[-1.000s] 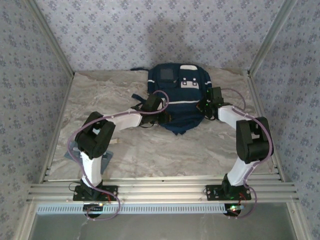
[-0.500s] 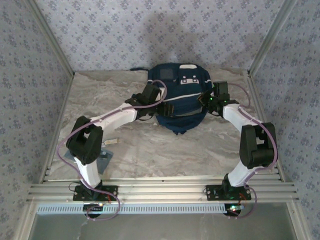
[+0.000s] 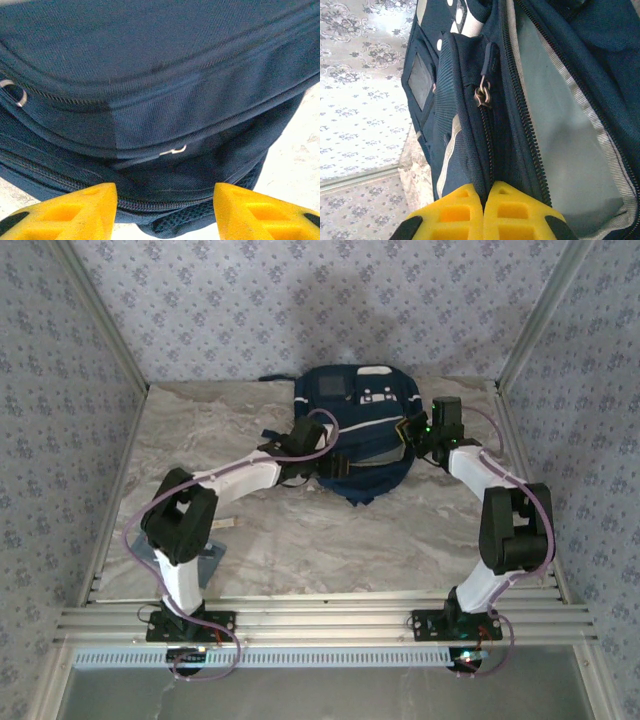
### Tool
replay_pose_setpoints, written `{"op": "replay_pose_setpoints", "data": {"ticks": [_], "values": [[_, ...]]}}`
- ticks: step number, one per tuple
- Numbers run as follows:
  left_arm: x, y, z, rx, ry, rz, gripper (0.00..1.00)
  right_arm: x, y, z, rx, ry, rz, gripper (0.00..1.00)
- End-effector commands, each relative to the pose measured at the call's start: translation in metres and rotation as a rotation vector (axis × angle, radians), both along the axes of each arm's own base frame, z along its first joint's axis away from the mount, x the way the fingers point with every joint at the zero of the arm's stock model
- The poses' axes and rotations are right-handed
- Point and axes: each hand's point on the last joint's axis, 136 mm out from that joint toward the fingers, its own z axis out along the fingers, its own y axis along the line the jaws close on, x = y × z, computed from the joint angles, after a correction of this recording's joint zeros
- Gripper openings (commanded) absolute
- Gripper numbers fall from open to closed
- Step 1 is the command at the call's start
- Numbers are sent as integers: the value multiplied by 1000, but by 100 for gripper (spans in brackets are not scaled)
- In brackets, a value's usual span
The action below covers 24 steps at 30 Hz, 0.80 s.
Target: Pack the student bag
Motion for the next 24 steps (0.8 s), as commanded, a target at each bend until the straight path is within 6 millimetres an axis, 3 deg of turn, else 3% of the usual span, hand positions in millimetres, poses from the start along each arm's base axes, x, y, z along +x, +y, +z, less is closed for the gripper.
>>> {"op": "replay_pose_setpoints", "data": {"ticks": [1, 6, 12, 14, 19, 24], "values": [[4, -5, -4, -6, -17, 11, 54, 28, 6, 67, 91, -213, -10, 0], [13, -16, 2, -11, -58, 1, 54, 23, 9, 67, 90, -212, -15, 0], [24, -23, -16, 70, -83, -9, 54, 25, 11, 77, 117, -229, -13, 0], [27, -20, -16, 92, -94, -2, 54, 25, 13, 82, 112, -232, -2, 0], [31, -13, 7, 134, -178, -17, 55, 25, 9, 86, 96, -236, -2, 0], [37, -7, -5, 189, -176, -14, 56, 27, 14, 82, 113, -237, 7, 0]]}}
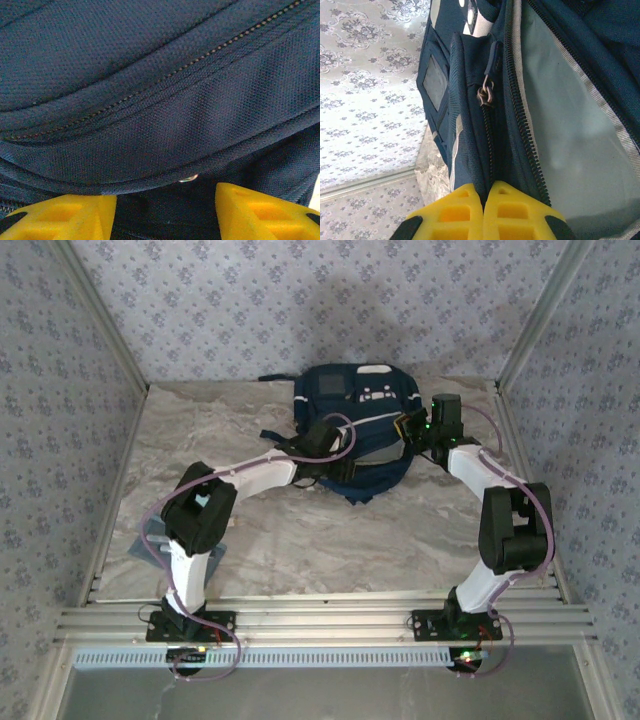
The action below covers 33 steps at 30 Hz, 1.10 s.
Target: Pack the student bag
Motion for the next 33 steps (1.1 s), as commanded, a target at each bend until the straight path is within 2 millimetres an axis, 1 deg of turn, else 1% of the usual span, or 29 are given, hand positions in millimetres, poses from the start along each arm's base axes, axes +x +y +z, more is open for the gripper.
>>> {"op": "replay_pose_setpoints", "data": {"ticks": [1, 5, 8, 11, 12, 14, 17, 20, 22, 25, 29, 33], "values": [[19, 6, 14, 41, -91, 26, 57, 20, 10, 72, 62, -220, 21, 0], [26, 17, 5, 92, -117, 88, 60, 19, 10, 72, 57, -225, 22, 0], [30, 21, 7, 106, -131, 119, 66, 18, 9, 72, 56, -225, 24, 0], [33, 26, 12, 124, -147, 154, 66, 18, 10, 71, 53, -225, 24, 0], [34, 27, 13, 121, -150, 164, 69, 18, 10, 72, 53, -228, 24, 0], [35, 23, 14, 89, -150, 170, 69, 18, 10, 71, 55, -230, 25, 0], [36, 10, 14, 10, -139, 148, 69, 18, 13, 70, 59, -230, 33, 0], [35, -6, 20, -97, -134, 113, 66, 17, 14, 70, 61, -229, 37, 0], [33, -17, 26, -180, -113, 83, 62, 17, 14, 69, 60, -230, 36, 0], [29, -28, 36, -261, -105, 37, 54, 17, 13, 68, 61, -230, 35, 0], [26, -33, 44, -331, -75, 11, 48, 17, 13, 65, 62, -225, 35, 0], [19, -39, 70, -466, -39, -23, 47, 17, 11, 61, 60, -216, 28, 0]]}}
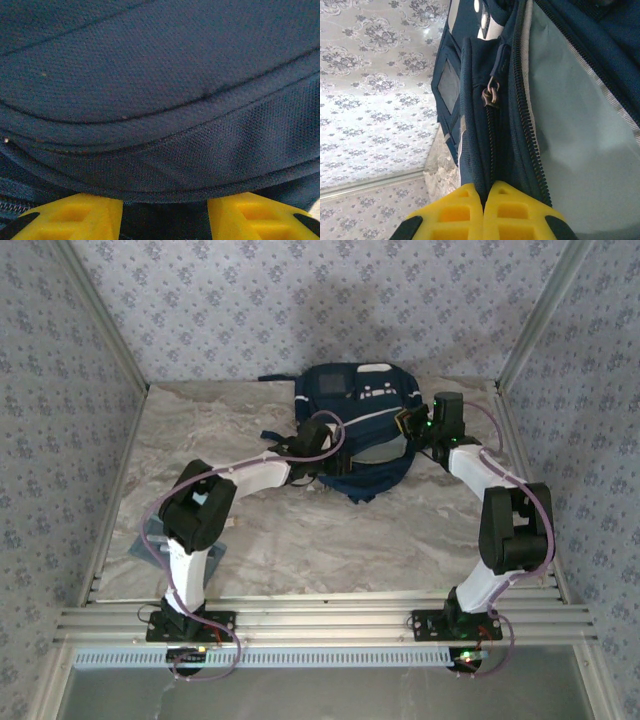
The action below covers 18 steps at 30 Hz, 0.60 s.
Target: Pack the student bag
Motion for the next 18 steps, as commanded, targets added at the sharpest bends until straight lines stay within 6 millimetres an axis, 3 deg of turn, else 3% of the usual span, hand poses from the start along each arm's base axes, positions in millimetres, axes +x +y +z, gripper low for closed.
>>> {"op": "replay_pose_setpoints", "data": {"ticks": [1, 13, 18], "values": [[5, -34, 75, -271, -113, -84, 47, 11, 10, 49, 50, -160, 26, 0], [-14, -40, 113, -399, -85, -154, 46, 13, 6, 35, 31, -128, 17, 0], [-29, -39, 120, -414, -56, -184, 52, 14, 6, 27, 31, -113, 15, 0]]}}
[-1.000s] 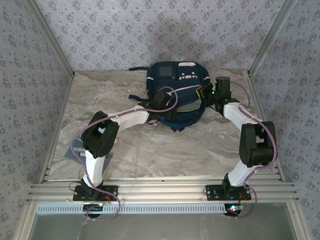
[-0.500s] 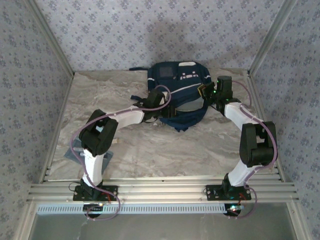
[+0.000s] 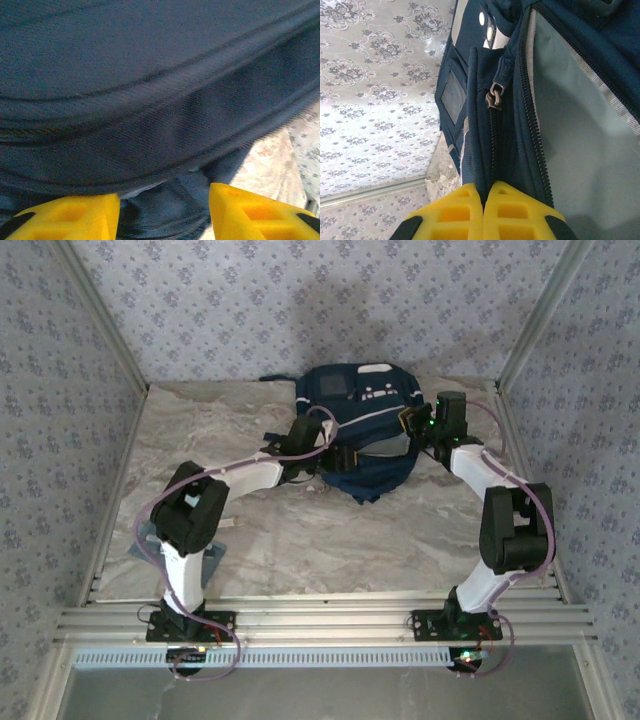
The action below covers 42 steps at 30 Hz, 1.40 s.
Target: Pack the student bag
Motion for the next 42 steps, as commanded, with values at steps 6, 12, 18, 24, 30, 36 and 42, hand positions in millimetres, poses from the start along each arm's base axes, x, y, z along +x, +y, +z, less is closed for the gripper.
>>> {"op": "replay_pose_setpoints", "data": {"ticks": [6, 12, 18, 24, 30, 36, 42], "values": [[-14, -19, 72, -145, -133, -95, 58, 12, 15, 21, 32, -95, 43, 0], [-7, -9, 55, -15, -172, -72, 57, 9, 12, 20, 26, -89, 40, 0], [-8, 19, 36, 232, -259, -65, 57, 11, 12, 18, 28, -87, 42, 0], [-6, 26, 16, 339, -284, -87, 53, 10, 14, 18, 27, -88, 44, 0], [7, 16, 1, 405, -323, -92, 47, 9, 16, 20, 29, -90, 47, 0], [15, 7, -12, 423, -316, -95, 41, 8, 15, 22, 26, -94, 46, 0], [13, 7, -22, 467, -306, -100, 39, 10, 14, 22, 29, -97, 45, 0]]}}
